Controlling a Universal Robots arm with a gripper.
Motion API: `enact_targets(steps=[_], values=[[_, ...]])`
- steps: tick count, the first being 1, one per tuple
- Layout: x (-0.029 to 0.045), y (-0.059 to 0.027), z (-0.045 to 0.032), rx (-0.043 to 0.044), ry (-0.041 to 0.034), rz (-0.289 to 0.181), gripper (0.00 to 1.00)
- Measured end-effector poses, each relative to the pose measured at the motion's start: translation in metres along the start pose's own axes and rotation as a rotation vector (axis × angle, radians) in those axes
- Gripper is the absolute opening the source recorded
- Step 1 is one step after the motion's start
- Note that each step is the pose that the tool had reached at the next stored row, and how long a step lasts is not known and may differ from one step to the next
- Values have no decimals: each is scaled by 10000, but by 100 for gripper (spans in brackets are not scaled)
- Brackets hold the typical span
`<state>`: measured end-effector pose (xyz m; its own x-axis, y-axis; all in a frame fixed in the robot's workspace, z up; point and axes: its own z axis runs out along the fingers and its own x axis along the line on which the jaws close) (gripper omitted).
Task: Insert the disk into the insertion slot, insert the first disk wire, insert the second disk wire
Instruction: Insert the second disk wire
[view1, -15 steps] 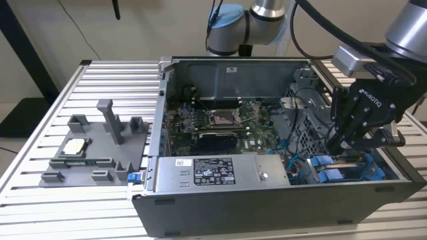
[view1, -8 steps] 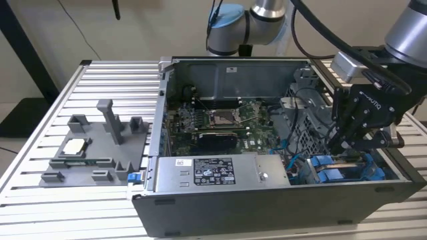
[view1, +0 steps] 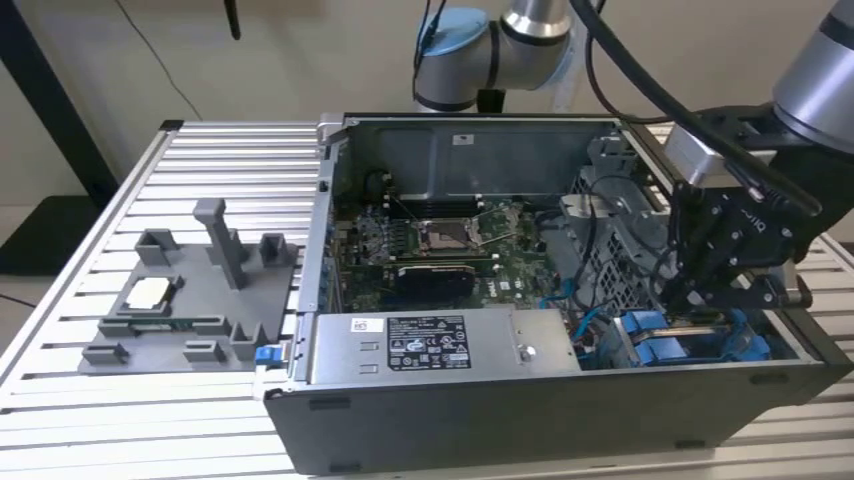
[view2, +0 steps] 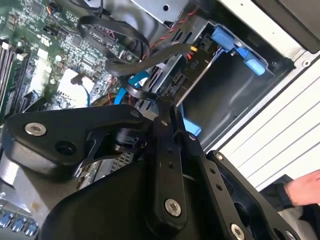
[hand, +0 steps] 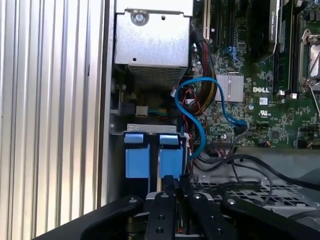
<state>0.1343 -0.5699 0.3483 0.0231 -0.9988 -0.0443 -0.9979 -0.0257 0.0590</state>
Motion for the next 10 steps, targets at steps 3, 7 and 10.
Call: enact_targets(steps=[3, 7, 10], values=[[2, 1, 9, 157, -223, -21, 16], [4, -1, 21, 455, -52, -31, 16], [4, -1, 34, 595, 108, -31, 16]])
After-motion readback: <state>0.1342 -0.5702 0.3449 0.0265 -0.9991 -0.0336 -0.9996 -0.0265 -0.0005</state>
